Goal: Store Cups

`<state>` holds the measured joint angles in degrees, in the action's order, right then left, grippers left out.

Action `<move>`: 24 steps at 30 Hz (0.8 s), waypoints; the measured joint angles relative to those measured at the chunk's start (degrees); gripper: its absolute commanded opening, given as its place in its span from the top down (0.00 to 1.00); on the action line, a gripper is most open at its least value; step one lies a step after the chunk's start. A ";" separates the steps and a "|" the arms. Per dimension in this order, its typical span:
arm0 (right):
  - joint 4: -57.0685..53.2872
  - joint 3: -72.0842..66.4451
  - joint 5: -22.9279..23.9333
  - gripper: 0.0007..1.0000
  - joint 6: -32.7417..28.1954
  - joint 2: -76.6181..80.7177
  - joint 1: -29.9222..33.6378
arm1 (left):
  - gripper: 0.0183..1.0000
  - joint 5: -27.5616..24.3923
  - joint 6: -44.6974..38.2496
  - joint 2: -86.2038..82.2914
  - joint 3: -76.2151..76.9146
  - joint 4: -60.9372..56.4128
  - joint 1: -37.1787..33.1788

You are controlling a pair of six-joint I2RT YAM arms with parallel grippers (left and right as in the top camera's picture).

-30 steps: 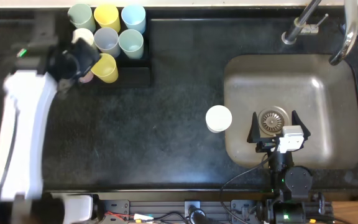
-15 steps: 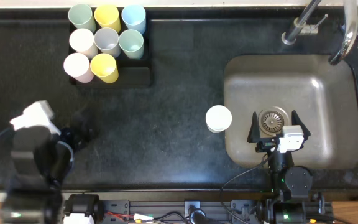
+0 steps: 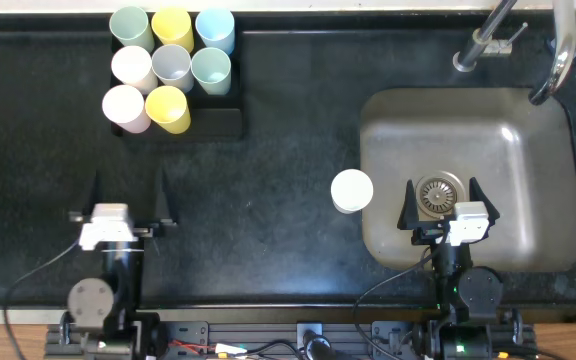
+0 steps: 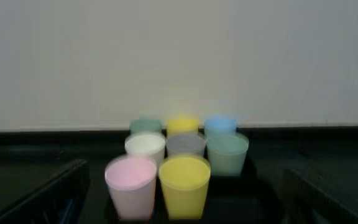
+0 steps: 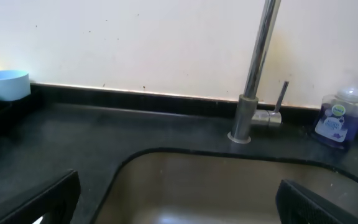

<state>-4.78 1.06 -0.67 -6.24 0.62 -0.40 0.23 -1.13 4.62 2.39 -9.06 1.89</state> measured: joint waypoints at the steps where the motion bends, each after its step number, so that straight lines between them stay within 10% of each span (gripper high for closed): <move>1: 0.02 0.00 0.00 0.00 0.00 0.02 0.00 | 0.00 0.07 -0.33 -1.42 -0.94 2.84 0.00; 24: 0.04 0.00 0.00 0.00 -0.02 0.02 0.00 | 0.00 0.87 -2.29 -3.78 -1.88 13.73 0.00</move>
<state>-4.73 1.06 -0.67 -6.26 0.64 -0.40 1.10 -3.42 0.84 0.51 4.67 1.89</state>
